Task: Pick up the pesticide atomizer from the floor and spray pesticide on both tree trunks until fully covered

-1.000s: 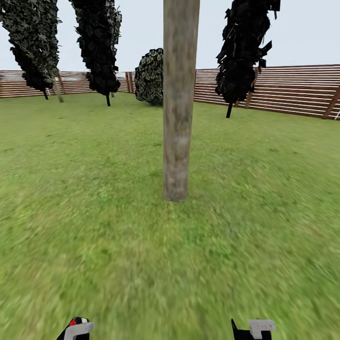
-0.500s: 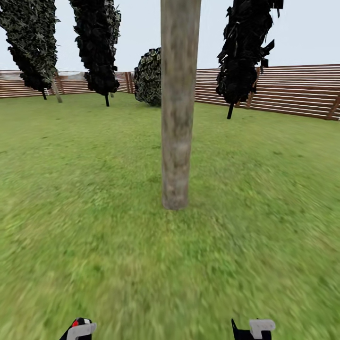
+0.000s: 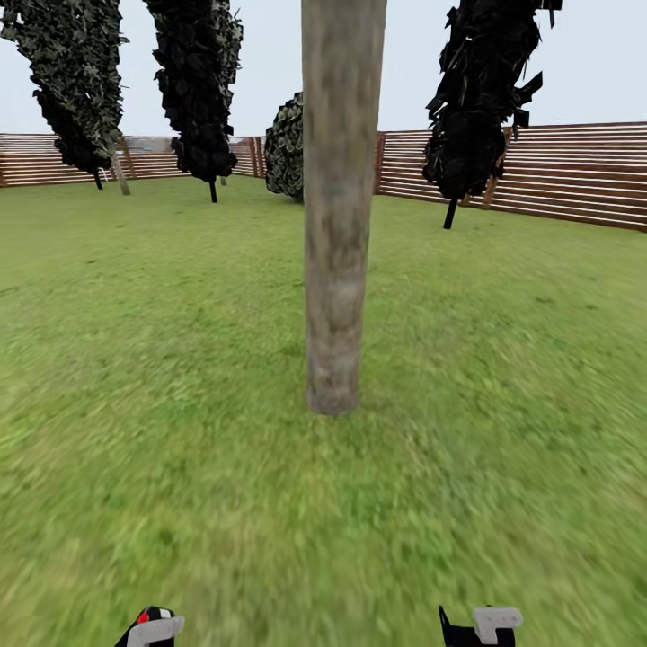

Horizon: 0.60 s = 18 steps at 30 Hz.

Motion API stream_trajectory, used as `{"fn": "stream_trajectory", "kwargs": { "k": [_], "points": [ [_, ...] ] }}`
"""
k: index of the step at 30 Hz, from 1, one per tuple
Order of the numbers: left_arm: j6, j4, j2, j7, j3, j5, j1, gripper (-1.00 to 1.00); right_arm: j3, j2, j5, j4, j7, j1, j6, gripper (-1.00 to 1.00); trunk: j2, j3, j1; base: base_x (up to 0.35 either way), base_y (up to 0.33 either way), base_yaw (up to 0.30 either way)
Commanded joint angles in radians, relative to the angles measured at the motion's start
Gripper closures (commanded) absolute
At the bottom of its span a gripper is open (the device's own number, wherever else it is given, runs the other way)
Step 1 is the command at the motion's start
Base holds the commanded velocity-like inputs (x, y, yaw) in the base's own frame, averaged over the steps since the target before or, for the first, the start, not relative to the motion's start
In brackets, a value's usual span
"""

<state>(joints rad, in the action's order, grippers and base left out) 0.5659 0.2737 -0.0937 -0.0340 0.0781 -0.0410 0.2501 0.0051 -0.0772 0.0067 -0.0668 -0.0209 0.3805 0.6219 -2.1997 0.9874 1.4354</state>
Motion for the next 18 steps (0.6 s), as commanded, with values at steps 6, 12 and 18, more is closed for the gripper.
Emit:
{"fn": "stream_trajectory", "kwargs": {
  "k": [6,12,18],
  "points": [
    [0.003,-0.001,-0.001,0.0,0.002,-0.005,0.0,1.0,0.001,-0.001,0.002,0.003,-0.002,0.001,0.002,-1.0,0.0,0.001,0.0,0.264,-0.176,0.0],
    [0.003,-0.001,-0.001,0.0,0.002,-0.005,0.0,1.0,0.001,-0.001,0.002,0.004,-0.002,0.0,0.002,-1.0,0.0,0.001,0.0,0.278,-0.173,0.0],
    [0.003,-0.001,-0.001,0.0,0.002,-0.005,0.001,1.0,0.001,-0.001,0.002,0.004,-0.002,0.0,0.002,-1.0,0.0,0.001,0.0,0.279,-0.172,0.0]
  ]
}}
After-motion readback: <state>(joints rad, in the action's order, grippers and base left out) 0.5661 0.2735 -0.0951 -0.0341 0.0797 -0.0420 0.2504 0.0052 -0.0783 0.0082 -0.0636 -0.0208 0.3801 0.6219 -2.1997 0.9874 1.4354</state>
